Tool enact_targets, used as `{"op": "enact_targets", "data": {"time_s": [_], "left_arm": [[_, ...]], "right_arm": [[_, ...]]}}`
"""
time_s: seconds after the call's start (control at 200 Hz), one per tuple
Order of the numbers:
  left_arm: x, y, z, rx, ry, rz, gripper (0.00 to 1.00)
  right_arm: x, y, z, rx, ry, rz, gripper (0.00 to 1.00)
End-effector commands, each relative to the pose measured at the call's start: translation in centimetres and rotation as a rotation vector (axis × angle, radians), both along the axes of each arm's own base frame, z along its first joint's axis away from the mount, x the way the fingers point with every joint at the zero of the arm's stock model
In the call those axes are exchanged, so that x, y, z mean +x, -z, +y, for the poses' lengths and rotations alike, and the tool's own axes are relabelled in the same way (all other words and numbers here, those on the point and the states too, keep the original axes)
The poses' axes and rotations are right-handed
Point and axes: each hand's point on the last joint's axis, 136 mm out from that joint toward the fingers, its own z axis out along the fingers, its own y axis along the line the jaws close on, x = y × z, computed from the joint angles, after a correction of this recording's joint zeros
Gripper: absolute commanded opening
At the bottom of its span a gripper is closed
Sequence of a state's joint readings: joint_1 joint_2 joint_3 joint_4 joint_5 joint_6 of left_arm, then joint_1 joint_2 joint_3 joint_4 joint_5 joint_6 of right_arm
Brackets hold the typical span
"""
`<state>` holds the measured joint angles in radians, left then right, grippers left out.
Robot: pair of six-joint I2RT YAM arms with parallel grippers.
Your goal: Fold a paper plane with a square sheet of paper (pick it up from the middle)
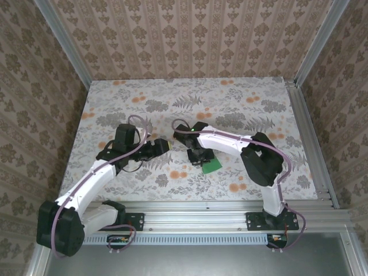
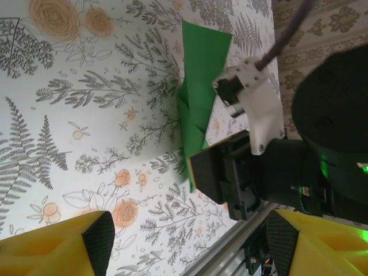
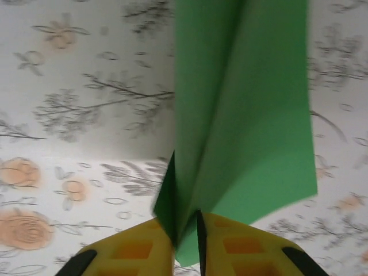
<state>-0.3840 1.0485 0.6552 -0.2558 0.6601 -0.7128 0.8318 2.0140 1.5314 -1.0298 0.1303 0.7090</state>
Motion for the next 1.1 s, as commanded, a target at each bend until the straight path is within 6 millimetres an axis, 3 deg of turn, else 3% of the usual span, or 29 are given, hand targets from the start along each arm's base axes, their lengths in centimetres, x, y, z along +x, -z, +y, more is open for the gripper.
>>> {"op": "enact_targets", "data": {"time_s": [0.0, 0.215, 0.405, 0.46, 0.595, 0.77, 0.85, 0.965, 1.095], "left_arm": [[-1.5, 0.5, 0.8, -0.002, 0.02, 0.025, 0.74], [-2.2, 1.0, 1.8, -0.002, -0.002, 0.042, 0.74], [-1.9, 1.2, 1.8, -0.006, -0.009, 0.051, 0.73], [-1.6, 1.3, 1.7, -0.009, -0.01, 0.055, 0.73], [-0.8, 1.3, 0.8, -0.008, 0.006, 0.053, 0.71], [0.3, 0.9, -2.3, 0.028, 0.082, 0.015, 0.63], [-0.4, 1.2, -4.9, 0.044, 0.168, 0.018, 0.57], [0.1, 2.8, -6.9, 0.115, 0.205, 0.014, 0.49], [0.6, 5.1, -8.4, 0.171, 0.239, 0.03, 0.42]], "right_arm": [[-0.2, 0.8, 3.0, 0.096, -0.017, 0.044, 0.22], [-0.4, 2.2, 6.8, 0.27, 0.001, 0.072, 0.29], [0.3, -0.4, 7.3, 0.435, 0.037, 0.009, 0.41], [0.4, -1.3, 6.5, 0.456, 0.046, -0.015, 0.47], [0.3, -3.6, 3.6, 0.513, 0.093, -0.077, 0.48], [-0.8, -3.5, -1.3, 0.534, 0.178, -0.091, 0.47], [-0.7, -3.3, -3.0, 0.565, 0.217, -0.11, 0.47], [-1.0, -2.7, -4.9, 0.609, 0.264, -0.113, 0.48], [-1.2, -2.5, -5.6, 0.684, 0.297, -0.109, 0.48]]}}
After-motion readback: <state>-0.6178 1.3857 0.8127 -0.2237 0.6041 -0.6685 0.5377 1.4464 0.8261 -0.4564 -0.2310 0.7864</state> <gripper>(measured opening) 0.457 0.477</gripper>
